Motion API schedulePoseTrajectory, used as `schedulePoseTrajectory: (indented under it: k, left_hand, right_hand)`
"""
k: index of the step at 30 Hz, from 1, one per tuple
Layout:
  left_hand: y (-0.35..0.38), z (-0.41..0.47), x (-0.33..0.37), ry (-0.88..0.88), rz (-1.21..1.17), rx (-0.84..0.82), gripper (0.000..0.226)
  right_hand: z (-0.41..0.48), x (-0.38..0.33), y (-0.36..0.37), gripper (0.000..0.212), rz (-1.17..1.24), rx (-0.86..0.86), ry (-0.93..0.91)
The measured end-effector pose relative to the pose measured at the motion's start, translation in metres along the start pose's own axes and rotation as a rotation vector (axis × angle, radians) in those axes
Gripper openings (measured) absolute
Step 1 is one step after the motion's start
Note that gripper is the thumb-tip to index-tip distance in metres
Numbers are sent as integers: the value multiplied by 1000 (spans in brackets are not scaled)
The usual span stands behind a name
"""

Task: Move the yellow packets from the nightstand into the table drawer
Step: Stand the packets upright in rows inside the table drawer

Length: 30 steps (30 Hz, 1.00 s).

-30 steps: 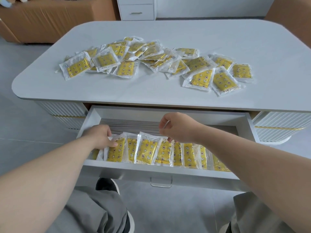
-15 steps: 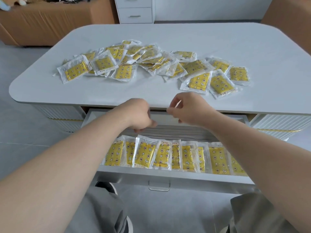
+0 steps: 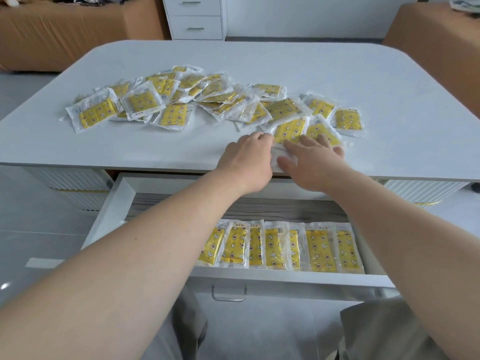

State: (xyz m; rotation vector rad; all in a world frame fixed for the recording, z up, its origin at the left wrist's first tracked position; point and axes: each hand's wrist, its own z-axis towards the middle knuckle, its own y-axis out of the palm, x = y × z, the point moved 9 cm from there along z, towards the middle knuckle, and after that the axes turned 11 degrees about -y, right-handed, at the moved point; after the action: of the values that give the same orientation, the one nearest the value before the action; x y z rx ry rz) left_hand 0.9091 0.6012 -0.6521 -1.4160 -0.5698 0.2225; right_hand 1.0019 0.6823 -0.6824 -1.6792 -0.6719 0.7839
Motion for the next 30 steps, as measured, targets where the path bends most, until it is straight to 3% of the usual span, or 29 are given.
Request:
schedulePoseTrajectory:
  k: [4, 7, 11, 15, 19, 24, 26, 30]
  left_hand:
    - [5, 3, -3, -14, 25, -42, 41]
    - [13, 1, -4, 13, 120, -61, 37]
    - [6, 1, -6, -54, 38, -2, 30]
    - [11, 0, -10, -116, 3, 10, 42]
    - [15, 1, -14, -172, -18, 20, 61]
    - [4, 0, -14, -138, -129, 41, 69]
    - [2, -2, -14, -140, -219, 41, 78]
    - [0, -2, -23, -199, -413, -23, 101]
  right_hand:
    - [-17, -16, -10, 47, 18, 125, -42]
    - [-26, -7, -22, 44, 45, 256, 25]
    - [-32, 25, -17, 55, -81, 150, 211]
    - [-33, 21, -18, 51, -6, 184, 172]
    - [-33, 17, -20, 60, 252, 250, 159]
    - [-34, 18, -24, 82, 538, 302, 152]
    - [-35, 18, -21, 74, 631, 296, 175]
    - [-35, 12, -18, 34, 833, 299, 209]
